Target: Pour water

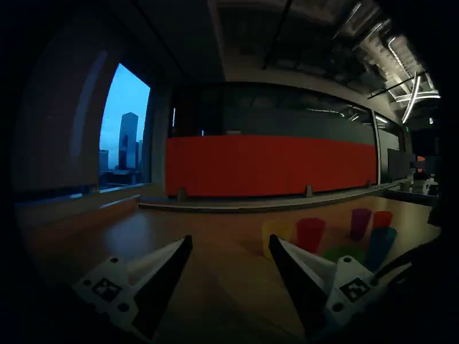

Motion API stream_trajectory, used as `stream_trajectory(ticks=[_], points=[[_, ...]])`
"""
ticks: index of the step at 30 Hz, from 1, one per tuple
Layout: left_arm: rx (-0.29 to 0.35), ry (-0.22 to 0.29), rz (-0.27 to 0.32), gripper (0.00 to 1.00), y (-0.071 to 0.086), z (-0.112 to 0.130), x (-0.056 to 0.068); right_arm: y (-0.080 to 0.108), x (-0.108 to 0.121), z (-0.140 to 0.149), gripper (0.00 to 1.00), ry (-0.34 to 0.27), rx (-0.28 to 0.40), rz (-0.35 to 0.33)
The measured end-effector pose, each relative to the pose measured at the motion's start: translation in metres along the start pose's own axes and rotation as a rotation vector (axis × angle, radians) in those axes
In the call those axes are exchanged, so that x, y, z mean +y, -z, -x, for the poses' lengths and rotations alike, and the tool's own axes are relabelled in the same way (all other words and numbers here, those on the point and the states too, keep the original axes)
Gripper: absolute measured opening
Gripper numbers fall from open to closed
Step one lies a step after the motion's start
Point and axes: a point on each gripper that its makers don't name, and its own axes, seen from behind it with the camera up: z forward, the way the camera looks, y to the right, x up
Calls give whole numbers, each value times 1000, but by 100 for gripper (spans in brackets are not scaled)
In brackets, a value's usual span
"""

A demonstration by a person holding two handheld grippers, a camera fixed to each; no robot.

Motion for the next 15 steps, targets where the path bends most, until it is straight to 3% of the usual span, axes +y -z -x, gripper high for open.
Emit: stream_trajectory(ticks=[15], points=[[-6, -1, -4, 99, -1, -1, -1, 5, 1, -5, 97, 2, 8, 1]])
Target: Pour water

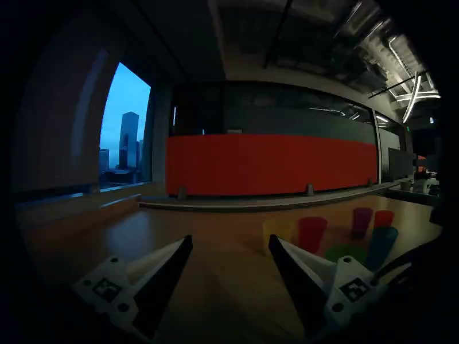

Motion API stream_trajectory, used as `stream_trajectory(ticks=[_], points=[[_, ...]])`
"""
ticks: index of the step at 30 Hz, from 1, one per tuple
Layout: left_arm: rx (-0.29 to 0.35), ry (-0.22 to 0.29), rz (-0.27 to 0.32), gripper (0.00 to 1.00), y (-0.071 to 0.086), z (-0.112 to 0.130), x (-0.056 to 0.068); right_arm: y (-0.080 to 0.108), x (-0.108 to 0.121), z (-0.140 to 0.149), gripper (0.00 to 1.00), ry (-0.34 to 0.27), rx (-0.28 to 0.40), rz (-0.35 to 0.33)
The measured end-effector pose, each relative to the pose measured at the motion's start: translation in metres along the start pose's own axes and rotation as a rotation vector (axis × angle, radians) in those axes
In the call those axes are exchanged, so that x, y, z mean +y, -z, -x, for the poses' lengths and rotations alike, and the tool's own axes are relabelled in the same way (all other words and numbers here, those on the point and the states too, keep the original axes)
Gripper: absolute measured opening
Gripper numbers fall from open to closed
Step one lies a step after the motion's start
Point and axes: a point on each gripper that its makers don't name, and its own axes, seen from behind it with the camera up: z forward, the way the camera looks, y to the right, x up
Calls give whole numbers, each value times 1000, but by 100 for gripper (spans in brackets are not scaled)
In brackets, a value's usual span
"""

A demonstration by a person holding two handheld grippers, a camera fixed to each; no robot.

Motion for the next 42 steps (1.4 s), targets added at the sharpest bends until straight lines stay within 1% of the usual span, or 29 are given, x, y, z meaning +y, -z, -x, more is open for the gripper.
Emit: stream_trajectory(ticks=[17, 23, 29, 32, 35, 42], points=[[-1, -1, 5, 99, -1, 0, 0, 4, 5, 2, 97, -5, 7, 4], [-2, -1, 5, 99, -1, -1, 0, 6, 9, -3, 97, -3, 22, 13], [-2, -2, 4, 99, -1, 0, 0, 6, 12, -9, 97, 14, 48, 13], [-2, -2, 5, 99, -1, 1, 0, 6, 12, -7, 97, 22, 63, 6], [-2, -1, 5, 99, -1, 1, 0, 4, 12, 0, 97, 24, 65, 1], [-2, -2, 5, 99, -1, 1, 0, -2, 4, 21, 97, 26, 70, -36]])
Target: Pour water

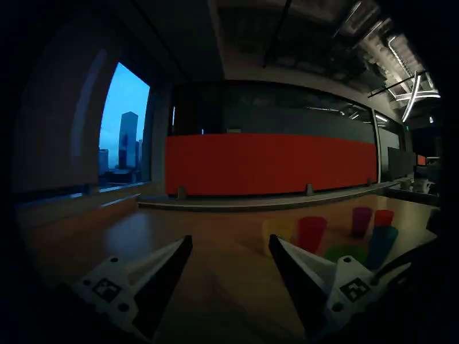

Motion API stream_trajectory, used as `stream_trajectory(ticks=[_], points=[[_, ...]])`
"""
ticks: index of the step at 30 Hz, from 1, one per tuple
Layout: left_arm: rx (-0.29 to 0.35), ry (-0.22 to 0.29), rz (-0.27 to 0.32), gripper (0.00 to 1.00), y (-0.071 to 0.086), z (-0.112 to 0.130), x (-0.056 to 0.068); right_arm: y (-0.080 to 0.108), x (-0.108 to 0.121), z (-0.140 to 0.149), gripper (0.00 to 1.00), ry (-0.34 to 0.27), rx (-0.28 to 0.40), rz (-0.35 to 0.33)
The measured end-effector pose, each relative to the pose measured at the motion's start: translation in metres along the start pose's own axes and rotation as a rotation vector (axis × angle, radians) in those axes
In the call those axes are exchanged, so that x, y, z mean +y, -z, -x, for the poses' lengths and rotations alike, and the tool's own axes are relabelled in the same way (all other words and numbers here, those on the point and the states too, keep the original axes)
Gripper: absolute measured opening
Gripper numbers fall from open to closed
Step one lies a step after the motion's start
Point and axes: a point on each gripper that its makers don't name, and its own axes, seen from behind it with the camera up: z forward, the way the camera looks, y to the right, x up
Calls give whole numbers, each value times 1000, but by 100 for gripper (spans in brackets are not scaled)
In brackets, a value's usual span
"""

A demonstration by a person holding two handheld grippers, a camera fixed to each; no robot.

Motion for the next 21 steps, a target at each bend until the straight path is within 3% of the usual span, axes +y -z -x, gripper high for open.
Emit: stream_trajectory(ticks=[8, 21], points=[[0, 0, 0, 99, 0, 0, 0, -1, -6, 19, 99, -23, 6, -13], [0, 0, 0, 99, -1, -1, 1, -4, 8, 54, 99, -32, -33, -1]])
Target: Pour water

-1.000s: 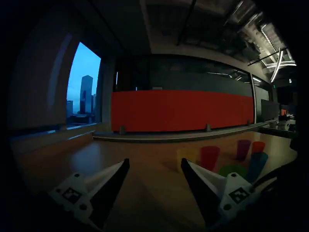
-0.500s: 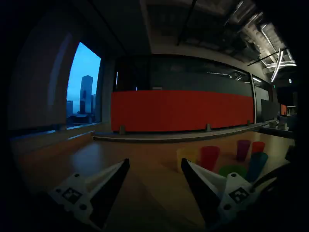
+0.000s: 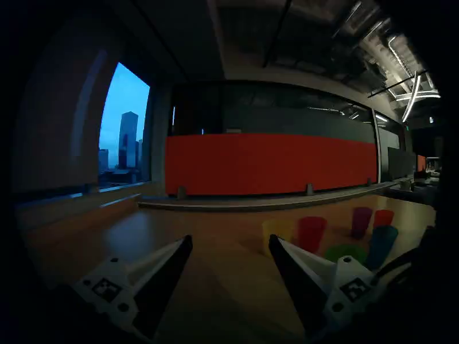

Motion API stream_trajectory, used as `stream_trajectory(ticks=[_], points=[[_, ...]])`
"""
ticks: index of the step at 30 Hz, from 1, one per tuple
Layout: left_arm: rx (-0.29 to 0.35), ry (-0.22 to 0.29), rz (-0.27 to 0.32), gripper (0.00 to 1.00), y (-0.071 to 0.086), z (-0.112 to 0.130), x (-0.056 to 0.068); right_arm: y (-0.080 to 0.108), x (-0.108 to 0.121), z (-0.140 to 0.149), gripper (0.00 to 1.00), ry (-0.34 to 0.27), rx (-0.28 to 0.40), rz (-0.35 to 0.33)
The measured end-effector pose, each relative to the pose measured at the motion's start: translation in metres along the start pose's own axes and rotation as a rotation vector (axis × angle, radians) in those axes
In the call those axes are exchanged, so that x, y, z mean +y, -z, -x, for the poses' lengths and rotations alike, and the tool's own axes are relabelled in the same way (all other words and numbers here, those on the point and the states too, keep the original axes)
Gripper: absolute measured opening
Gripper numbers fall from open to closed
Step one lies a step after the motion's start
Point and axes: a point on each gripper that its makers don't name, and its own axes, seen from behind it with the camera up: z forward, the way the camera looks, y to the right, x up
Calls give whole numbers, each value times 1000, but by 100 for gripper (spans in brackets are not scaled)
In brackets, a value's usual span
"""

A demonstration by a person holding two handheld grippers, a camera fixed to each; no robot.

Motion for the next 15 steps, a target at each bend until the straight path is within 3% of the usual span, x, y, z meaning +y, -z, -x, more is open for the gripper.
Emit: stream_trajectory(ticks=[15], points=[[0, 0, 0, 99, 0, 0, 0, -4, 3, 10, 99, -8, -20, 8]])
